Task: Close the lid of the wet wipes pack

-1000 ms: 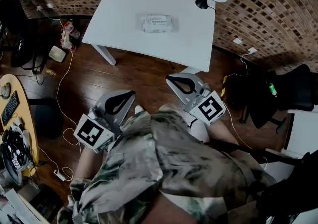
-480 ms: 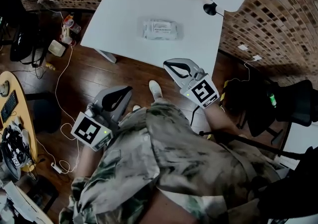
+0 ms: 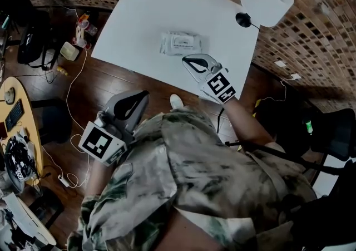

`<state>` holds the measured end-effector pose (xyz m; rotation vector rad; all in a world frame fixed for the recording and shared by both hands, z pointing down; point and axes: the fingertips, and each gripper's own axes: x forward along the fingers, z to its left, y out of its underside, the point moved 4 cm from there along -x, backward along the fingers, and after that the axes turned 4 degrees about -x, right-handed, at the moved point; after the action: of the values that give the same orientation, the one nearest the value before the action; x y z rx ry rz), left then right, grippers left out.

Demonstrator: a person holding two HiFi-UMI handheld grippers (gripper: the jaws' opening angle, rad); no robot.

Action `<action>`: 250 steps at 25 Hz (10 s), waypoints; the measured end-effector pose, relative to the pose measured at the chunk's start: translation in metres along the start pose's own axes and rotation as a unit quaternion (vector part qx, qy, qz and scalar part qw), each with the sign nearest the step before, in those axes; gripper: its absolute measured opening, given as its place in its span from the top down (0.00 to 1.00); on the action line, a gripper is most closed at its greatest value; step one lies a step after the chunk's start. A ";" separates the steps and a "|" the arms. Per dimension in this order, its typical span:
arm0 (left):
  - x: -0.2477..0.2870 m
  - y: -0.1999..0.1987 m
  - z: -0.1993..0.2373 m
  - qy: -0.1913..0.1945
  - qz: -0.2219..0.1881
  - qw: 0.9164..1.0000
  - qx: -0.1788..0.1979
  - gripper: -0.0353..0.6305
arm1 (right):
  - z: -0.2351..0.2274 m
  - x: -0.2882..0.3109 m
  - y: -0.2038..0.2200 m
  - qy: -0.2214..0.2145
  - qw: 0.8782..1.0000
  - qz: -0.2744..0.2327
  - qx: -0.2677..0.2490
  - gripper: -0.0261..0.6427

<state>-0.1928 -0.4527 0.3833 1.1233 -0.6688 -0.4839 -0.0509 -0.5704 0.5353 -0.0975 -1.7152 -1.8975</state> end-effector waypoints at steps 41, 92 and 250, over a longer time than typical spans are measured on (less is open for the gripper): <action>0.041 -0.015 0.035 -0.086 -0.005 0.996 -0.012 0.95 | -0.079 0.096 0.091 -0.081 0.991 0.104 -0.003 0.96; -0.103 0.041 0.000 0.013 -0.016 0.999 -0.034 0.94 | 0.092 -0.024 -0.039 0.025 0.998 0.030 0.058 0.96; -0.383 0.285 -0.699 0.121 0.015 0.992 0.027 0.94 | 0.785 -0.584 -0.069 0.049 0.994 -0.096 0.019 0.96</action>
<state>0.0323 0.3630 0.3632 1.1984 -0.4883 -0.2981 0.1556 0.3734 0.3641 0.1789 -1.7459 -1.9682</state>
